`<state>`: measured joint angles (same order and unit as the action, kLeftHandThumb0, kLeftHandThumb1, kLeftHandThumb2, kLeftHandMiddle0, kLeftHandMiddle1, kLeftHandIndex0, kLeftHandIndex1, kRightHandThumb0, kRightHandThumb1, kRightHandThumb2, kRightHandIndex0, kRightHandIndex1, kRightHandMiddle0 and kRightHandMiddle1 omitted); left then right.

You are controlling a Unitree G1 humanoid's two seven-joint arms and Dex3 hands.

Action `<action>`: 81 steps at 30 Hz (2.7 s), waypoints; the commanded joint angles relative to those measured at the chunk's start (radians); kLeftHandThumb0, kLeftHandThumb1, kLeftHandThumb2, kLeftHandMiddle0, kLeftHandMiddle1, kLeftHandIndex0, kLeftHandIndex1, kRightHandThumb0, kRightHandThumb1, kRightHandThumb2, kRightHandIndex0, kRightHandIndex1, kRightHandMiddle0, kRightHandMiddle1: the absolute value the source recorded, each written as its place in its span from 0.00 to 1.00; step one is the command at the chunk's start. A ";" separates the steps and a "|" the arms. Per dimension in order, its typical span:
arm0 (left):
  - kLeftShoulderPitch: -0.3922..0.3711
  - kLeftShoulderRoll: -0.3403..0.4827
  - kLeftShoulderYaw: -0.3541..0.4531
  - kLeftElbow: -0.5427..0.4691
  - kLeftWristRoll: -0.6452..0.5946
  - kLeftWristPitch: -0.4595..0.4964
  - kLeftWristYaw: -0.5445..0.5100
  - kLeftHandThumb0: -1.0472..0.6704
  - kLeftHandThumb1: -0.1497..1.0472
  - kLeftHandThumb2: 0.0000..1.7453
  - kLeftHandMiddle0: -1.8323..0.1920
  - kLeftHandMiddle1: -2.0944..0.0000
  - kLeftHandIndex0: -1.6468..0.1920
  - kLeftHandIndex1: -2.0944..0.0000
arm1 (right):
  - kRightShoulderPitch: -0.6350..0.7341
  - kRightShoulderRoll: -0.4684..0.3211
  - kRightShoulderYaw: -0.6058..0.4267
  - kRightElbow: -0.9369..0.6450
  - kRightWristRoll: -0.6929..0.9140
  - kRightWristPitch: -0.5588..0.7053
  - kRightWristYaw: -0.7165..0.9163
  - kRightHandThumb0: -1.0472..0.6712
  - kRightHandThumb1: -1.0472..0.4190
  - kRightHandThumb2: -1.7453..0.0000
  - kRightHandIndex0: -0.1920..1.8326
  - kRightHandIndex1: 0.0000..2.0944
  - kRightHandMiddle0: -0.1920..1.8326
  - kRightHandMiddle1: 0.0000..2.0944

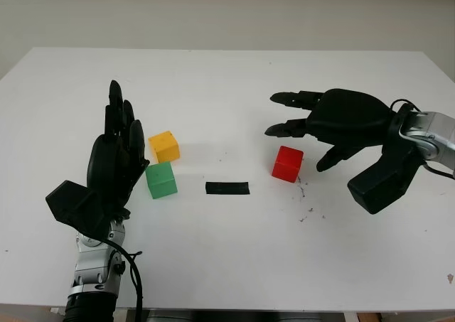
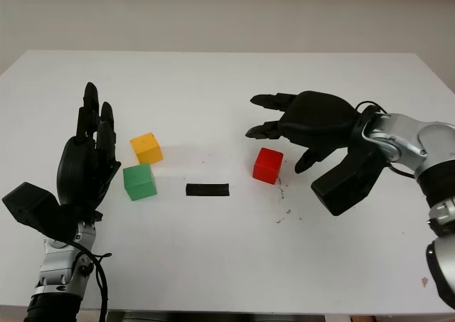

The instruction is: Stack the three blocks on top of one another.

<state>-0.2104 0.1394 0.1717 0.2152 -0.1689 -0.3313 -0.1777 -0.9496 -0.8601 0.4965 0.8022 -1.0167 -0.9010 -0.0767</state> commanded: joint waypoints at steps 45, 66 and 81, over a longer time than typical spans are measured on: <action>0.011 -0.001 -0.010 -0.041 0.003 0.054 0.003 0.18 1.00 0.36 1.00 1.00 1.00 1.00 | -0.085 0.100 0.054 0.294 0.208 -0.082 -0.011 0.38 0.07 0.97 0.19 0.03 0.28 0.67; 0.025 -0.008 -0.009 -0.057 0.012 0.076 0.022 0.19 1.00 0.33 1.00 1.00 1.00 1.00 | 0.228 0.251 -0.285 -0.303 0.912 0.572 0.740 0.36 0.05 0.97 0.16 0.02 0.24 0.69; 0.030 -0.012 -0.012 -0.062 0.018 0.070 0.023 0.19 1.00 0.33 1.00 1.00 1.00 1.00 | 0.316 0.395 -0.261 -0.356 0.832 0.499 0.644 0.38 0.08 0.97 0.18 0.03 0.27 0.78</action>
<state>-0.1860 0.1319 0.1613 0.1614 -0.1486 -0.2563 -0.1568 -0.6381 -0.4761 0.2310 0.4344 -0.1783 -0.3873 0.5791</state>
